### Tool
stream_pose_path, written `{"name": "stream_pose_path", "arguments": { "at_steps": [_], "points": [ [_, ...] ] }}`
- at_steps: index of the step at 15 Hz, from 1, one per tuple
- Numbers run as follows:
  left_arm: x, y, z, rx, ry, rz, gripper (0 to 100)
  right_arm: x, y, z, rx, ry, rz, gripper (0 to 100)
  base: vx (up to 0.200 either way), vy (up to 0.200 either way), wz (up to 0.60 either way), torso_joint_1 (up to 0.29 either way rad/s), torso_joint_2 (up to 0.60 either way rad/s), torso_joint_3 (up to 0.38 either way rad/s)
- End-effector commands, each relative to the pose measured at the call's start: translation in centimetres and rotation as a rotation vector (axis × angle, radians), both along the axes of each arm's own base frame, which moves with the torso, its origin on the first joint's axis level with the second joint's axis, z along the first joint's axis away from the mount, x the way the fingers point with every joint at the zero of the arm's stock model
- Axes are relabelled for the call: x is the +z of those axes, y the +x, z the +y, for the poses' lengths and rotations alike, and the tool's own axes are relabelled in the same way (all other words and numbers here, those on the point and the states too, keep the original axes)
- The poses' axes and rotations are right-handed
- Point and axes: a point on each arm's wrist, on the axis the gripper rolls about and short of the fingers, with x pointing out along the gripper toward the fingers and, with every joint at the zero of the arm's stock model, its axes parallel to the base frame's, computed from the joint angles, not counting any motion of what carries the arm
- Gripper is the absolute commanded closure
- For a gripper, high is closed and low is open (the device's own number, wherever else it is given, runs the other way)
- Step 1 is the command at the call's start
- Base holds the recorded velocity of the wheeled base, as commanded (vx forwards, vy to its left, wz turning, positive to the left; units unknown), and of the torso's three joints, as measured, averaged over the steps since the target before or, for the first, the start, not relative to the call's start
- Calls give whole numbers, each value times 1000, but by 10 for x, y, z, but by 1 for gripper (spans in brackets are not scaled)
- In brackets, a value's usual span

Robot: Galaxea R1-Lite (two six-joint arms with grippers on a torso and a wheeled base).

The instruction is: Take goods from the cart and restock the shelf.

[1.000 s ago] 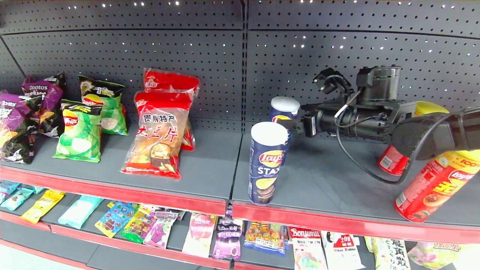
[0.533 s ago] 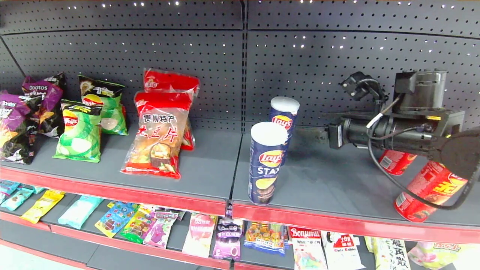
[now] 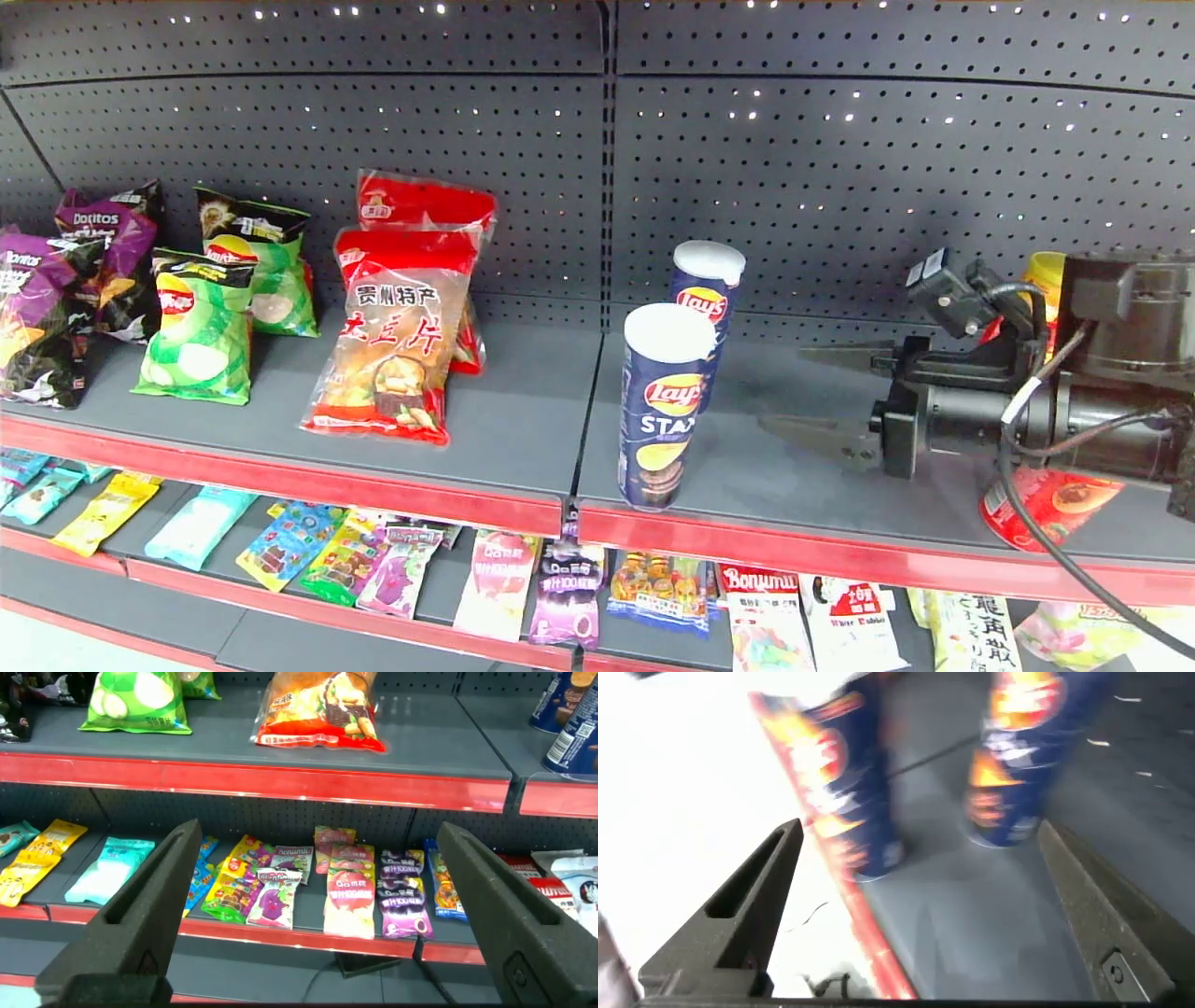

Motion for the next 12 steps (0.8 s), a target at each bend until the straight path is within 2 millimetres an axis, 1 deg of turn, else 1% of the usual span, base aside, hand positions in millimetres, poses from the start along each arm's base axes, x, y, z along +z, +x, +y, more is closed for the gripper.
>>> {"name": "stream_pose_path", "arguments": {
  "at_steps": [1, 6, 12],
  "points": [
    [0, 0, 0, 0, 0, 0, 0, -11, 5, 5, 62, -17, 7, 0, 0, 0, 0, 0, 0, 0],
    [0, 0, 0, 0, 0, 0, 0, -16, 38, 21, 92, -35, -44, 0, 0, 0, 0, 0, 0, 0],
    [0, 0, 0, 0, 0, 0, 0, -19, 46, 38, 197, -10, -32, 0, 0, 0, 0, 0, 0, 0]
  ]
}}
